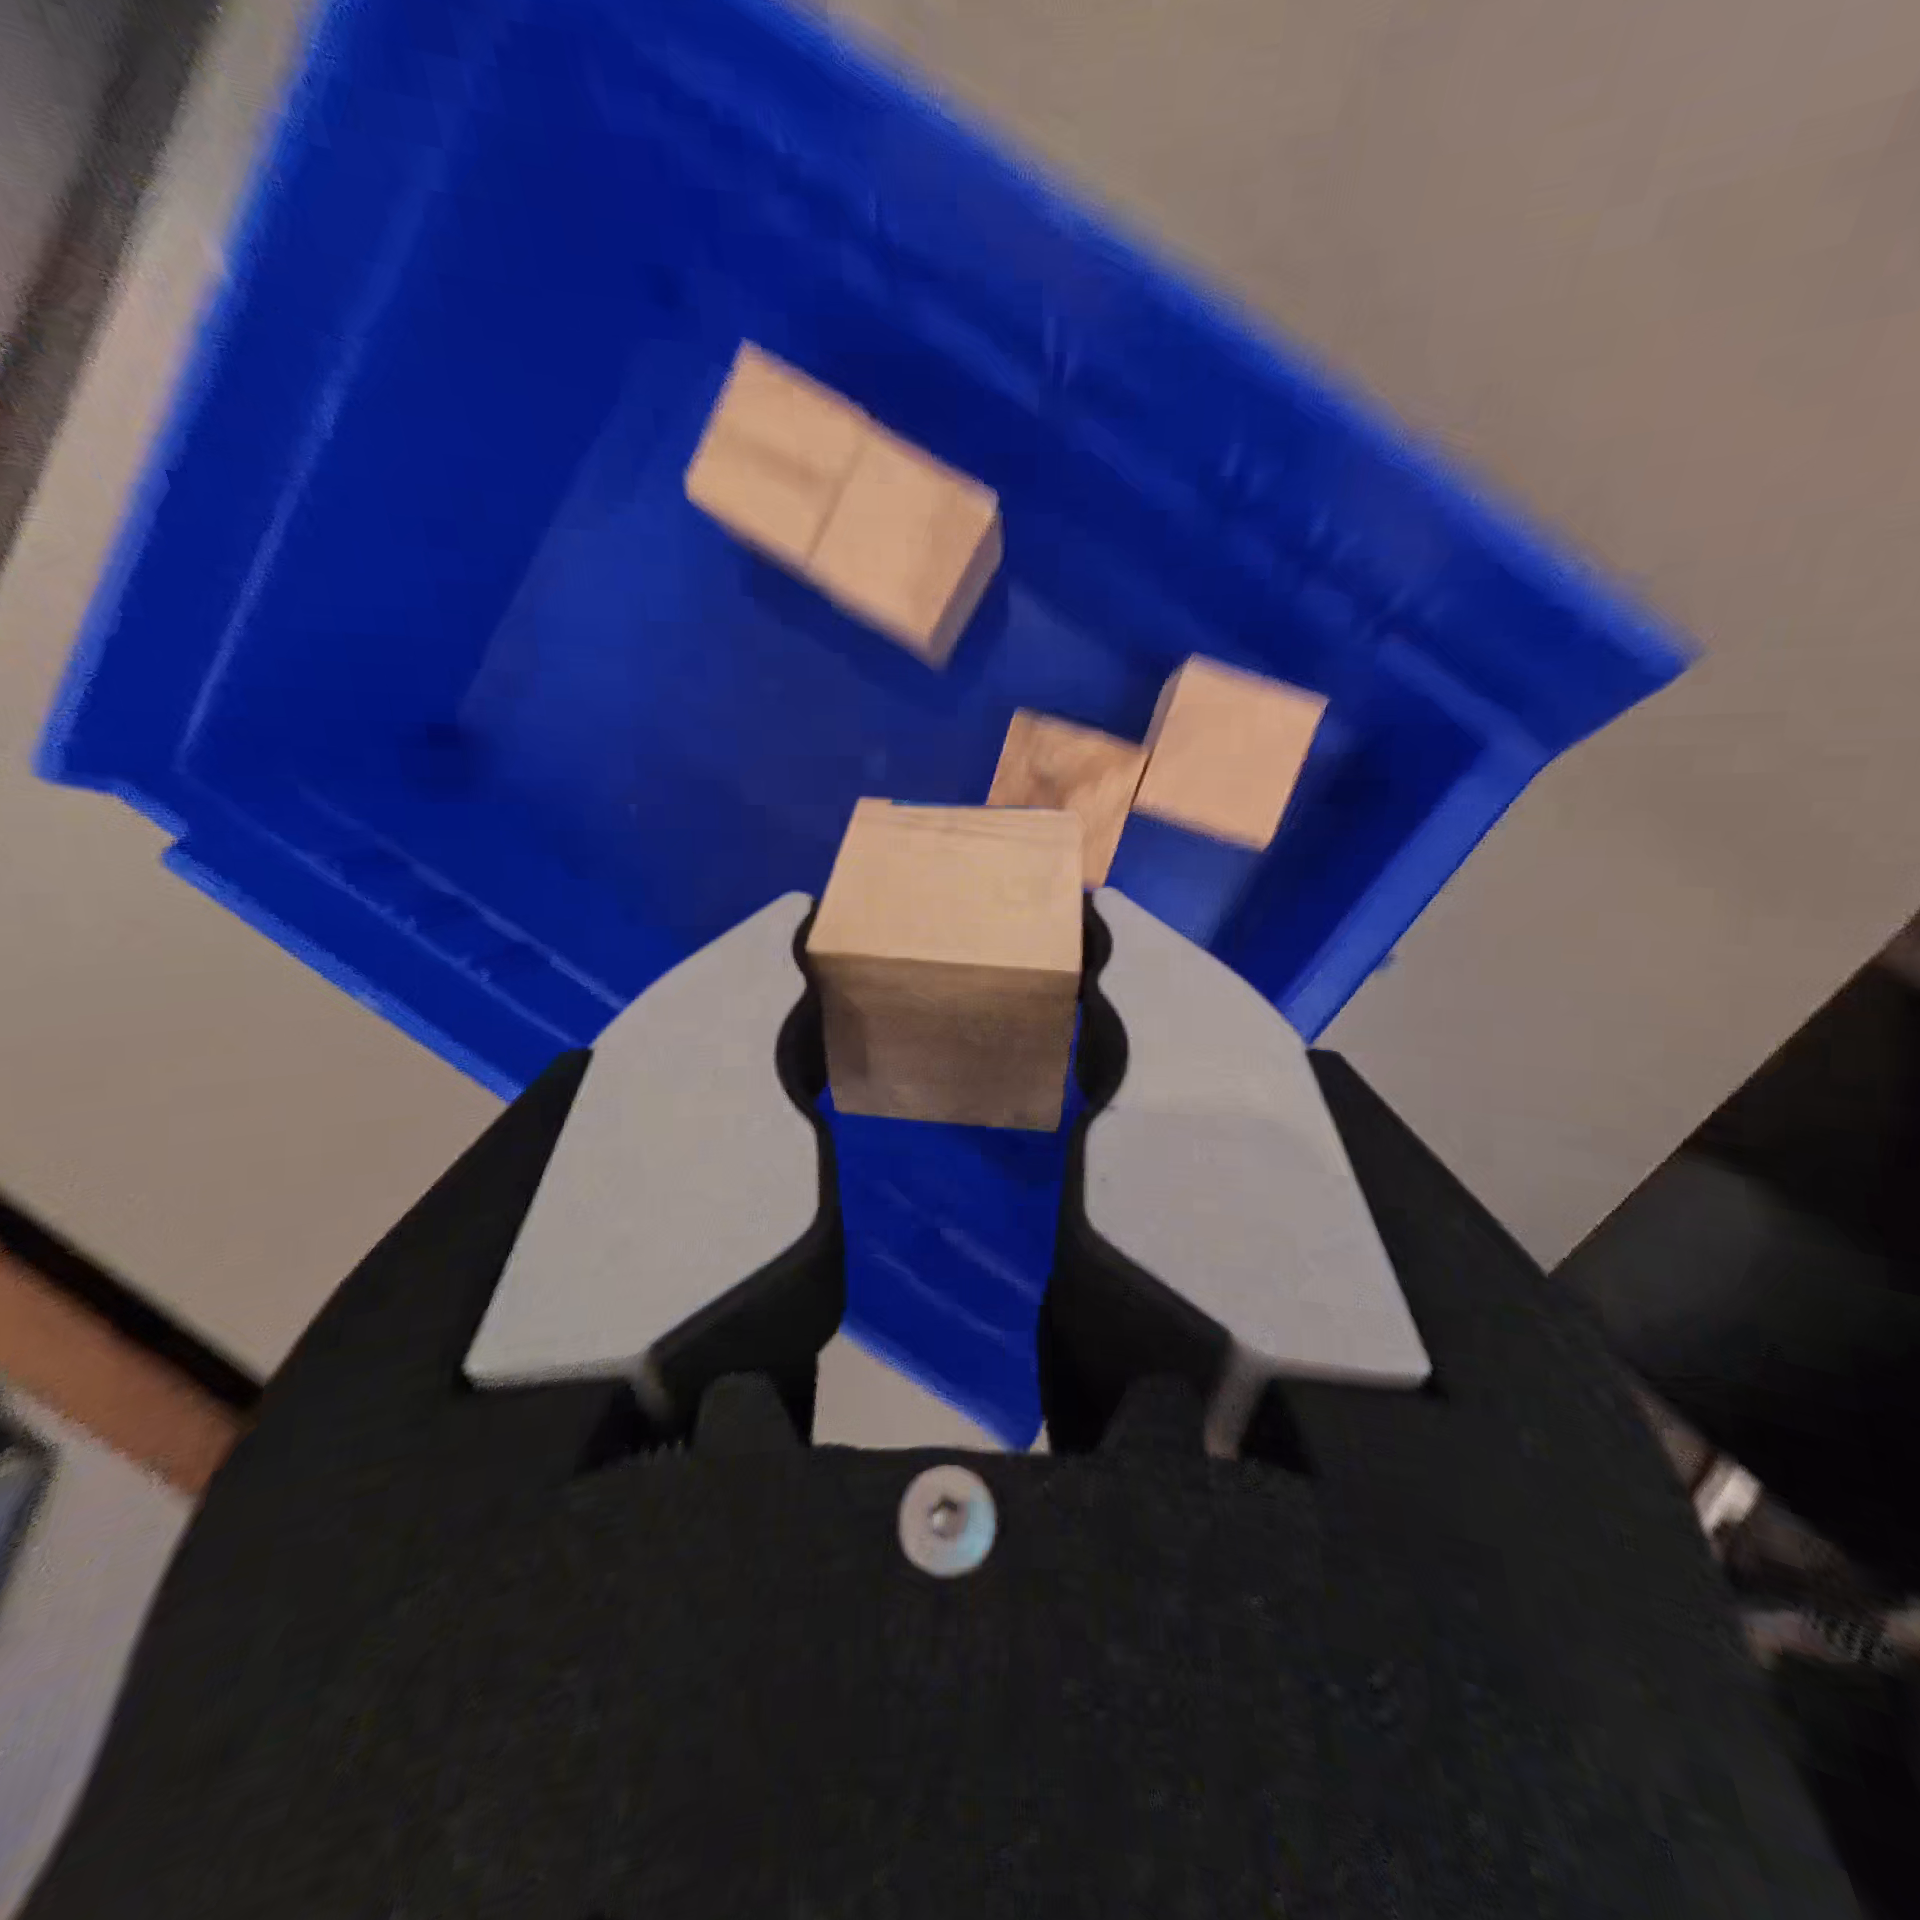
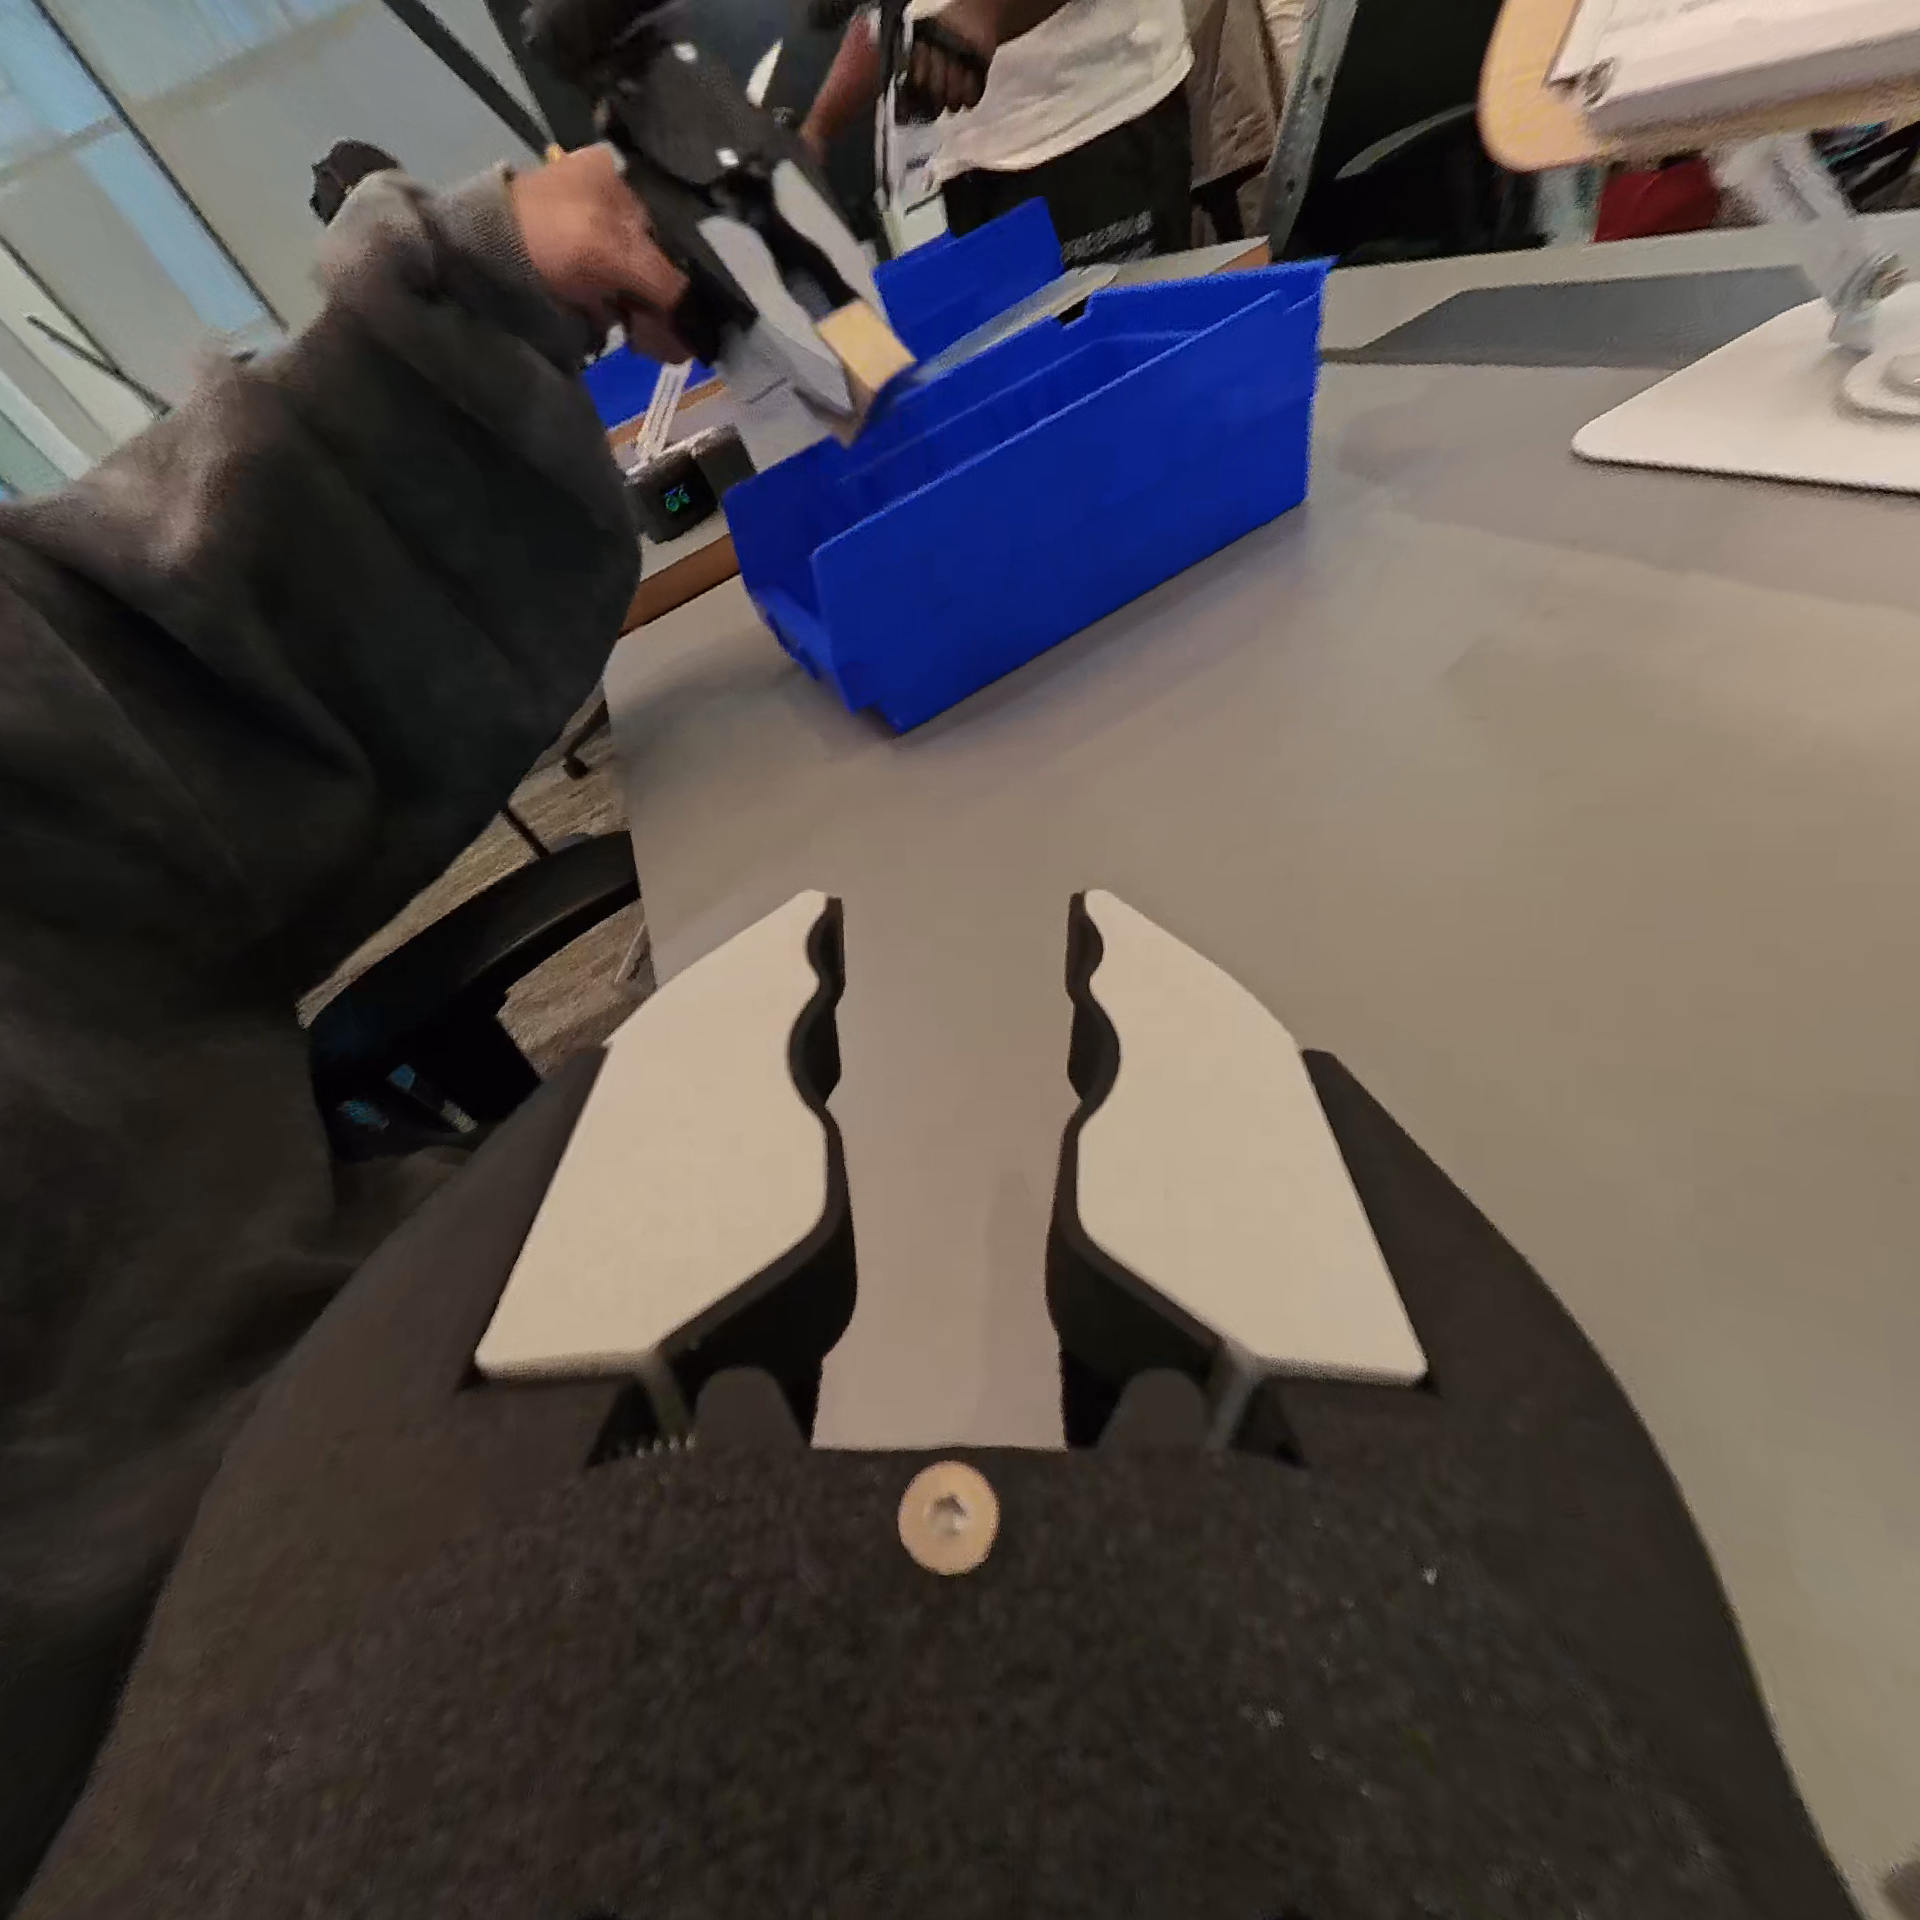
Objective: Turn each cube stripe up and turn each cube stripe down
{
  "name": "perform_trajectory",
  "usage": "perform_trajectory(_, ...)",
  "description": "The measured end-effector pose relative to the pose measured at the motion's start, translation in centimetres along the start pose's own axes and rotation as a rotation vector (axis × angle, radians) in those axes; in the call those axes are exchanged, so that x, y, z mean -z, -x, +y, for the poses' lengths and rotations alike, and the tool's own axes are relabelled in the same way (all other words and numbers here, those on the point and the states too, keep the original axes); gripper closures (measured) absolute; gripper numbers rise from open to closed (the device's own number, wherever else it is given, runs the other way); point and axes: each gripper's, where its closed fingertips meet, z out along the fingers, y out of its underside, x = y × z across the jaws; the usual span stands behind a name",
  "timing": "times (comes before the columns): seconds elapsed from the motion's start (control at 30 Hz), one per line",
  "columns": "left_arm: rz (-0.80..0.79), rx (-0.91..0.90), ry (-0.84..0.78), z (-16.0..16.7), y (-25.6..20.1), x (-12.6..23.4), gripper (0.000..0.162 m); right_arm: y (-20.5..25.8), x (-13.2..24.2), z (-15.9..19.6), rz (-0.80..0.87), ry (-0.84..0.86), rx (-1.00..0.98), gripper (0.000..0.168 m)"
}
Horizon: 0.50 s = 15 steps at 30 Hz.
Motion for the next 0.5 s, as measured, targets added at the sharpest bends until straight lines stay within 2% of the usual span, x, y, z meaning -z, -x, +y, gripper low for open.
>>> perform_trajectory(0.13,0.149,0.184,-0.325,-5.0,-2.6,1.2,0.117,-3.0,0.5,-0.3,0.113,-0.038,-0.023,0.120)
perform_trajectory(0.3,0.475,0.355,-0.630,-13.0,-9.3,0.8,0.118,-3.2,-2.3,-1.1,0.022,-0.037,-0.154,0.097)
perform_trajectory(0.4,0.731,0.401,-0.742,-17.7,-14.8,0.2,0.118,-1.6,-4.7,-3.0,-0.084,-0.078,-0.228,0.091)
perform_trajectory(0.5,0.890,0.398,-0.751,-20.7,-19.8,-1.6,0.118,-0.3,-6.6,-4.6,-0.159,-0.117,-0.287,0.091)
